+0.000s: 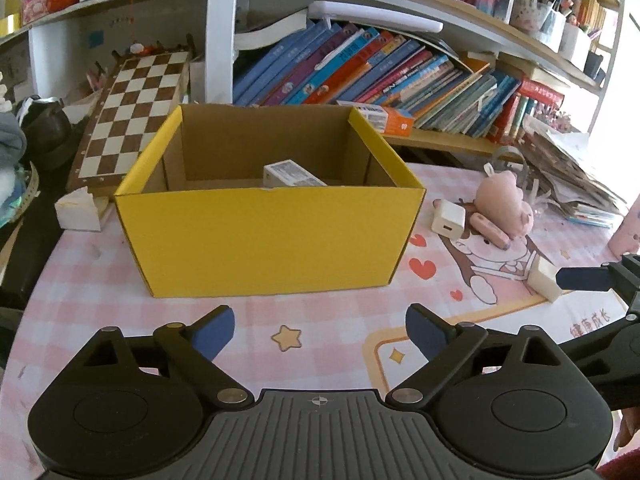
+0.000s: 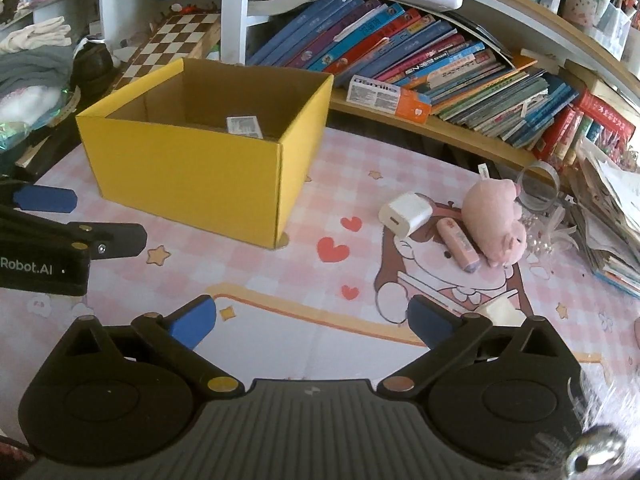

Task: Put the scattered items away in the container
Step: 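Move both tools back from the box toward the items on the desk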

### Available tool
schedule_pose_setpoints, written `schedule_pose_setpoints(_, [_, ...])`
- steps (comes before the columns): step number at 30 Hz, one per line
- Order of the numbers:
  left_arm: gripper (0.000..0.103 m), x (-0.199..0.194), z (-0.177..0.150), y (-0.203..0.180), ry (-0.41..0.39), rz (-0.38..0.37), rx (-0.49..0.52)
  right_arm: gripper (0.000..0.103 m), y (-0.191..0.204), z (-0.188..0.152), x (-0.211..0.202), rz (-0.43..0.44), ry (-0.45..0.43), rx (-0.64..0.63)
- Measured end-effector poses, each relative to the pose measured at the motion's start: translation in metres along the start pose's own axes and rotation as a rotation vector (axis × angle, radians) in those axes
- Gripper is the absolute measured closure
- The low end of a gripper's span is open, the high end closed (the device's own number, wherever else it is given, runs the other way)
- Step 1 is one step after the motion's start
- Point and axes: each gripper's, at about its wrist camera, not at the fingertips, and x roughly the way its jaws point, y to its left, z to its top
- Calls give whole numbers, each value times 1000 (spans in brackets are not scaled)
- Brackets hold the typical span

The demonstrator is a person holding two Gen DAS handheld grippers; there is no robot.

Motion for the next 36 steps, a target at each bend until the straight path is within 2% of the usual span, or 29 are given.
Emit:
schedule_pose_setpoints(21, [8, 18, -1, -71, 30, 52, 14, 0, -67, -14, 13, 76, 20, -16])
schedule_pose_setpoints(30, [8, 23, 0, -100, -35, 36, 16, 0, -101, -24, 14, 107, 25, 27])
schedule_pose_setpoints(36, [8, 26, 1, -122, -72, 57, 71, 0, -117, -27, 13, 101, 13, 15])
